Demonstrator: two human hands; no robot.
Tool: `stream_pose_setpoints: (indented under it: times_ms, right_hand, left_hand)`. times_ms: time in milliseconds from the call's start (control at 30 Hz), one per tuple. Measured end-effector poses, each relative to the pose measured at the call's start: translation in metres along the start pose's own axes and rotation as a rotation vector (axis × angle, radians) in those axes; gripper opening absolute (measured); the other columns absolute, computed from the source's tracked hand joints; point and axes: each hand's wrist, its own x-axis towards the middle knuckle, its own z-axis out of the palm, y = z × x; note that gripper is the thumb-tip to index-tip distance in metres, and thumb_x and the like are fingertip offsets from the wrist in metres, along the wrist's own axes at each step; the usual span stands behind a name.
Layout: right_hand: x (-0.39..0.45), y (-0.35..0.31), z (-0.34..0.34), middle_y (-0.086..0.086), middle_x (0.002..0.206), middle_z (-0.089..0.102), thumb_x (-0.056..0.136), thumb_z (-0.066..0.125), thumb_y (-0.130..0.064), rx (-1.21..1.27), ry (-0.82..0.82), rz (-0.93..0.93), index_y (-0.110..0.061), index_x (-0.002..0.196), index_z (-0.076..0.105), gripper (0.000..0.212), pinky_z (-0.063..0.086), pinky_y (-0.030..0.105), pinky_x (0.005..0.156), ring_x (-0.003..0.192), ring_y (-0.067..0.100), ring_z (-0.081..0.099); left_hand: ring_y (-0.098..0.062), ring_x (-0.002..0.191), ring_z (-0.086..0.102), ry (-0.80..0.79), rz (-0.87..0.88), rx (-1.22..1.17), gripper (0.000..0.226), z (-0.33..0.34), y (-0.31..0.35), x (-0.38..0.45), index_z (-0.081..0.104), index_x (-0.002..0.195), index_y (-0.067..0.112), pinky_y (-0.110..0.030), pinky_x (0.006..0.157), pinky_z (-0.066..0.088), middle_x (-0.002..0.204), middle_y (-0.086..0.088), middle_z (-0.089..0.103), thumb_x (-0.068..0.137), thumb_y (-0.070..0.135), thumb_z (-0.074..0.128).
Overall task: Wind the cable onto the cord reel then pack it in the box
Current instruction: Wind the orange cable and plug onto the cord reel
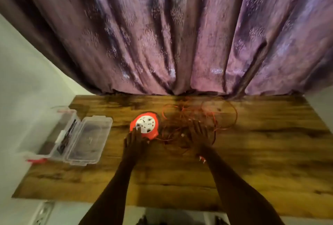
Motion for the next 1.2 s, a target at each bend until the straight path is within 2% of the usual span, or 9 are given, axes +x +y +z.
stream_pose_setpoints:
  times_ms: [133, 300, 400, 533, 667, 800, 1000, 1100, 1200]
  right_hand:
    - [0.008, -0.005, 0.013, 0.003, 0.168, -0.003, 0.102, 0.027, -0.057, -0.002, -0.05, -0.045, -0.023, 0.159, -0.001, 0.072, 0.001, 0.047, 0.123, 0.154, 0.024, -0.006]
    - [0.026, -0.003, 0.035, -0.002, 0.167, 0.009, 0.099, 0.035, -0.061, 0.035, -0.037, -0.069, -0.029, 0.159, 0.014, 0.071, 0.003, 0.046, 0.123, 0.154, 0.024, -0.002]
    - [0.032, 0.001, 0.048, 0.0, 0.164, 0.022, 0.095, 0.044, -0.062, 0.064, 0.031, -0.06, -0.03, 0.156, 0.028, 0.071, 0.012, 0.048, 0.12, 0.153, 0.026, 0.011]
    - [0.048, 0.003, 0.058, 0.009, 0.144, 0.051, 0.091, 0.058, -0.056, 0.119, 0.23, -0.039, -0.023, 0.134, 0.06, 0.054, 0.032, 0.053, 0.106, 0.137, 0.036, 0.04]
    - [0.077, 0.004, 0.063, 0.013, 0.136, 0.055, 0.091, 0.061, -0.051, 0.164, 0.314, -0.106, -0.021, 0.126, 0.065, 0.046, 0.035, 0.055, 0.104, 0.133, 0.04, 0.044]
    - [0.115, 0.015, 0.065, 0.009, 0.131, 0.06, 0.093, 0.058, -0.048, 0.169, 0.401, -0.214, -0.022, 0.123, 0.066, 0.04, 0.042, 0.05, 0.1, 0.116, 0.037, 0.057]
    - [0.173, 0.02, 0.071, 0.011, 0.114, 0.067, 0.091, 0.06, -0.041, 0.141, 0.484, -0.258, -0.022, 0.108, 0.073, 0.029, 0.052, 0.043, 0.083, 0.096, 0.037, 0.065]
    - [0.176, 0.023, 0.082, 0.008, 0.118, 0.064, 0.089, 0.055, -0.045, 0.09, 0.548, -0.288, -0.024, 0.108, 0.073, 0.033, 0.052, 0.044, 0.083, 0.1, 0.036, 0.064]
    - [0.18, 0.026, 0.082, 0.007, 0.126, 0.062, 0.091, 0.06, -0.041, 0.125, 0.565, -0.325, -0.022, 0.112, 0.072, 0.03, 0.052, 0.044, 0.088, 0.107, 0.034, 0.063]
  left_hand:
    - [-0.035, 0.15, 0.021, -0.013, -0.06, -0.091, 0.073, 0.014, -0.007, 0.007, 0.015, 0.158, 0.013, -0.046, 0.119, 0.022, 0.165, -0.017, 0.009, 0.1, 0.053, 0.031]
    - [-0.038, 0.144, 0.033, 0.149, -0.219, -0.535, 0.07, 0.027, -0.008, 0.03, 0.02, 0.156, 0.003, -0.05, 0.115, 0.032, 0.159, -0.021, 0.029, 0.1, 0.031, 0.053]
    - [-0.043, 0.129, 0.049, 0.229, -0.354, -0.554, 0.061, 0.03, -0.009, 0.043, 0.036, 0.149, 0.001, -0.051, 0.107, 0.039, 0.144, -0.023, 0.05, 0.1, 0.034, 0.053]
    - [-0.042, 0.124, 0.053, 0.163, -0.555, -0.589, 0.068, 0.036, -0.021, 0.082, 0.049, 0.139, 0.006, -0.051, 0.105, 0.043, 0.135, -0.023, 0.056, 0.094, 0.057, 0.052]
    - [-0.031, 0.101, 0.067, 0.167, -0.569, -0.922, 0.044, 0.039, -0.029, 0.113, 0.069, 0.115, 0.003, -0.038, 0.082, 0.055, 0.113, -0.017, 0.07, 0.087, 0.037, 0.073]
    - [-0.02, 0.059, 0.058, 0.014, -0.528, -1.179, 0.029, 0.032, -0.035, 0.13, 0.071, 0.102, 0.011, -0.022, 0.048, 0.046, 0.089, -0.012, 0.069, 0.084, 0.033, 0.075]
    - [-0.023, 0.079, 0.07, 0.157, -0.242, -1.487, 0.037, 0.048, -0.023, 0.157, 0.067, 0.118, -0.001, -0.029, 0.056, 0.055, 0.108, -0.021, 0.072, 0.09, 0.023, 0.068]
    - [-0.039, 0.112, 0.066, 0.261, -0.144, -1.62, 0.036, 0.062, -0.016, 0.169, 0.065, 0.121, -0.002, -0.052, 0.096, 0.054, 0.118, -0.022, 0.069, 0.093, 0.02, 0.065]
    - [-0.036, 0.113, 0.065, 0.359, -0.087, -1.619, 0.027, 0.071, -0.019, 0.175, 0.071, 0.114, 0.005, -0.055, 0.104, 0.048, 0.114, -0.018, 0.072, 0.092, 0.019, 0.066]
